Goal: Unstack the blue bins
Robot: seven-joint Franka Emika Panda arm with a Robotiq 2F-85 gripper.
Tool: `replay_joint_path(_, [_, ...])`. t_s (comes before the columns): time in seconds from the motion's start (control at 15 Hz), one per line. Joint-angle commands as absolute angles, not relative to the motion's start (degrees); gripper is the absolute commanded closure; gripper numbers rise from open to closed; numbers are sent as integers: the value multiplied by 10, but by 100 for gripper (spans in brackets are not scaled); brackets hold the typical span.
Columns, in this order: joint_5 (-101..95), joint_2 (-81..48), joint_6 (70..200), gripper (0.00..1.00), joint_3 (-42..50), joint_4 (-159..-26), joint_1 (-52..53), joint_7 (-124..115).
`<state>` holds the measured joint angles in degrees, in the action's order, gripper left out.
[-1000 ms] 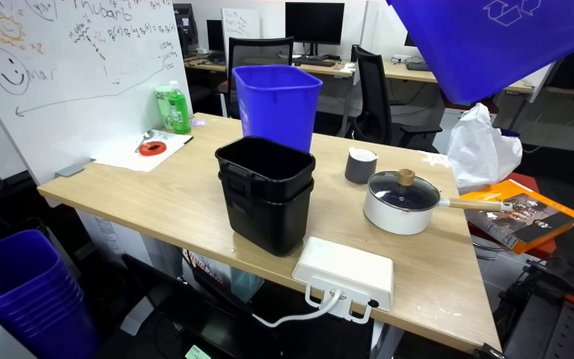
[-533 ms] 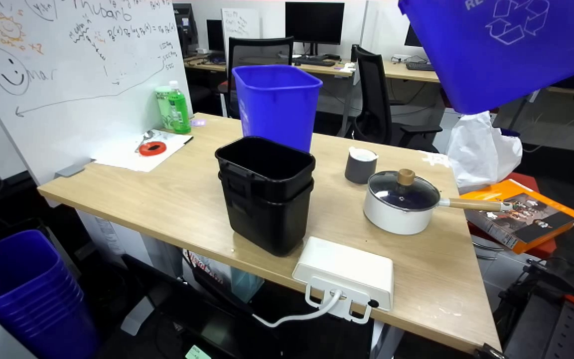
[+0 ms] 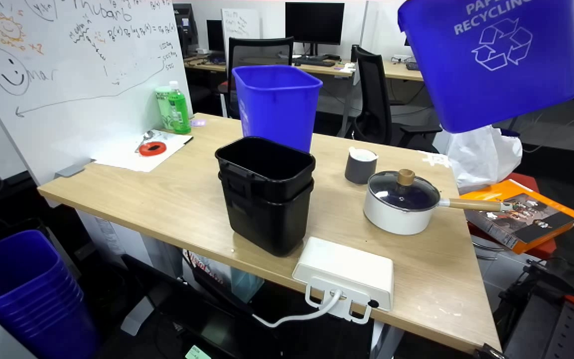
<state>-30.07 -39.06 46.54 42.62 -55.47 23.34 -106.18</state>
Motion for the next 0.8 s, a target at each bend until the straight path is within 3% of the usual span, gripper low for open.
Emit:
replay_joint_path(0.0, [-319, -352, 527, 99, 425, -634, 262, -1090])
replay_joint_path(0.13, [-308, -343, 540, 99, 424, -661, 268, -1100])
replay_joint_path(0.2, [-343, -362, 498, 95, 347, -601, 206, -1099])
replay_joint_path(0.73, [-341, -340, 505, 99, 330, -631, 204, -1126])
